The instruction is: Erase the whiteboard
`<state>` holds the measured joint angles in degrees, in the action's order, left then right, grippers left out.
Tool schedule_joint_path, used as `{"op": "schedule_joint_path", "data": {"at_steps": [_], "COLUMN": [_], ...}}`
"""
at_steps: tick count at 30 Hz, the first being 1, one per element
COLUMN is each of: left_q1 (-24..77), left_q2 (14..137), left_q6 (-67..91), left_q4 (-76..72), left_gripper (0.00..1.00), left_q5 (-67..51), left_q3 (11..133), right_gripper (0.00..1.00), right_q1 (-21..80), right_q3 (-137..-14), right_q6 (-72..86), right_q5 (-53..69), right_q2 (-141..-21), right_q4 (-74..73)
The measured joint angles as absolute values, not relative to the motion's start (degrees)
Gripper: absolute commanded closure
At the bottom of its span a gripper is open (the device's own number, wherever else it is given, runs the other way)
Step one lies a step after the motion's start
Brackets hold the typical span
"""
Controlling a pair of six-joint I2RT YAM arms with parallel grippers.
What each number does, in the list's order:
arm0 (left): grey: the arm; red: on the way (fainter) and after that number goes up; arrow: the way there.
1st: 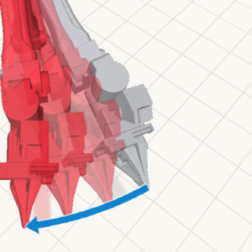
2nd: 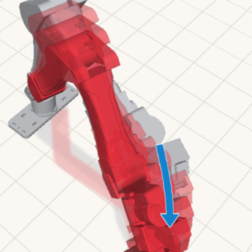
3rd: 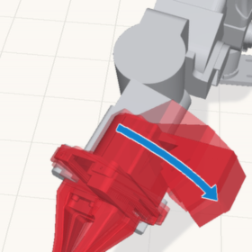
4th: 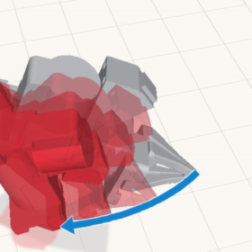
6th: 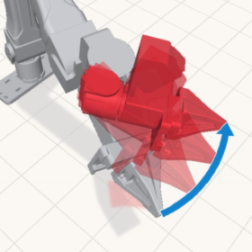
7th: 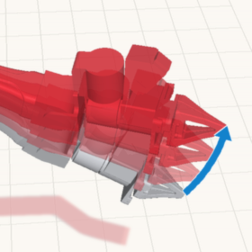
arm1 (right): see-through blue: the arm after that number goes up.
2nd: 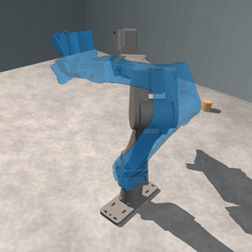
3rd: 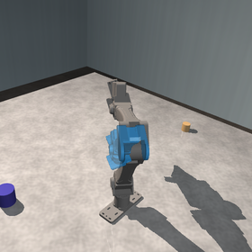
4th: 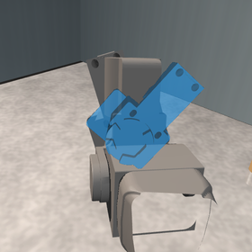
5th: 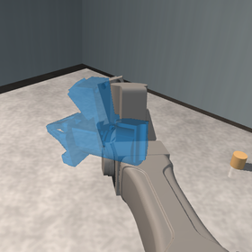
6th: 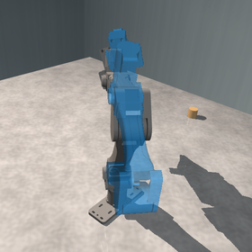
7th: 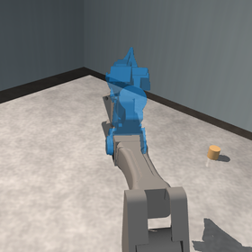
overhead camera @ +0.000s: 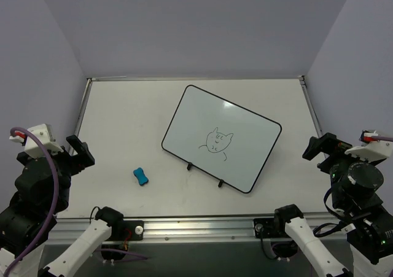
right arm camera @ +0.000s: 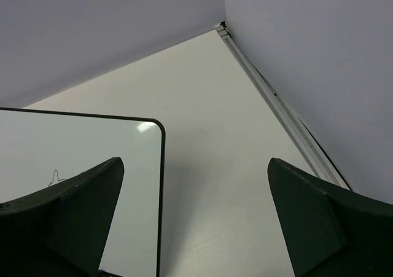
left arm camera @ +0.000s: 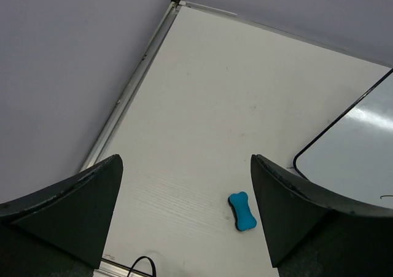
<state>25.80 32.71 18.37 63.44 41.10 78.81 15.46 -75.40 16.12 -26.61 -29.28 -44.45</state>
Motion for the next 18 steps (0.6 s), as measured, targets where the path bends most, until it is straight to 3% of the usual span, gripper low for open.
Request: {"op": "schedule_joint_path", "data": {"at_steps": [4,12,18], "left_q1": [25.80,25.80,25.80], "left_q2": [32.71,33.08,35.11], "left_q6": [18.37,17.78,17.61], "left_q4": [63.86,63.83,63.59], "left_gripper": [0.06,0.06,0.06], "left_q5": [41.01,37.82,34.94], "left_q3": [78.91,78.85,78.35], "right_gripper": [0.00,0.00,0.00], "right_q1": [15.46,15.46,15.46], "right_q3": [-75.22,-68.62,-61.82], "right_q6": [15.70,14.06,15.86], "right_q5": [-25.89,-13.45,-12.08], "right_q2": [-29.23,-28.95,-38.54], "right_q4": [-44.47,-38.87,-29.63]}}
